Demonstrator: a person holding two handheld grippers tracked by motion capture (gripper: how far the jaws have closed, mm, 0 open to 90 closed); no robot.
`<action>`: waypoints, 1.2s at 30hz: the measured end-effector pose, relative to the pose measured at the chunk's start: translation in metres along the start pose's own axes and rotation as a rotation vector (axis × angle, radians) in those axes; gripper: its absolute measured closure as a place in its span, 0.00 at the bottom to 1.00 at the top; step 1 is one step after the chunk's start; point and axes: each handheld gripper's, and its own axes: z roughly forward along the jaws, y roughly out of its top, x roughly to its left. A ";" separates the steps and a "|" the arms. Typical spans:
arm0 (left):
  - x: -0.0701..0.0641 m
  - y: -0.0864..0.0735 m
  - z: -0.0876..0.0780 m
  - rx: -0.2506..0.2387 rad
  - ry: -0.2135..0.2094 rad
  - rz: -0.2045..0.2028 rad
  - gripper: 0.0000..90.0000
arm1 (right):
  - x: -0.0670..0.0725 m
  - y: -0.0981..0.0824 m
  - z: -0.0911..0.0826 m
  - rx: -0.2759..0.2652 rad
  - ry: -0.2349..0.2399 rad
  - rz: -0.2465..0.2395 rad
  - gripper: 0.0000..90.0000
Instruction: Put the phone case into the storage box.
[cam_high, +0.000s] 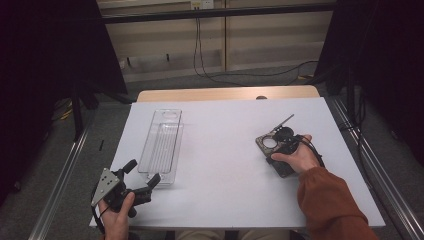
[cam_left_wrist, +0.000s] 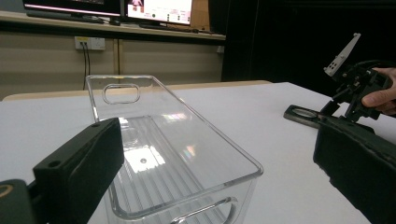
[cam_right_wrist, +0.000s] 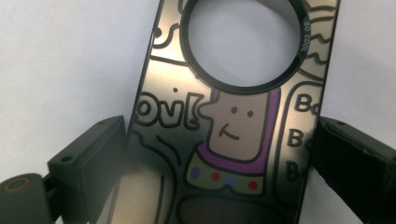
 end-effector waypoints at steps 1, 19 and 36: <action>0.000 0.000 0.000 0.001 0.000 -0.001 0.02 | 0.000 0.000 0.000 -0.002 -0.001 -0.001 0.07; 0.001 0.000 0.000 0.005 0.004 0.002 0.02 | 0.003 0.002 -0.004 0.011 -0.001 -0.009 0.14; 0.001 0.000 0.000 0.010 0.002 0.006 0.02 | 0.002 -0.010 -0.029 -0.146 0.014 -0.005 0.14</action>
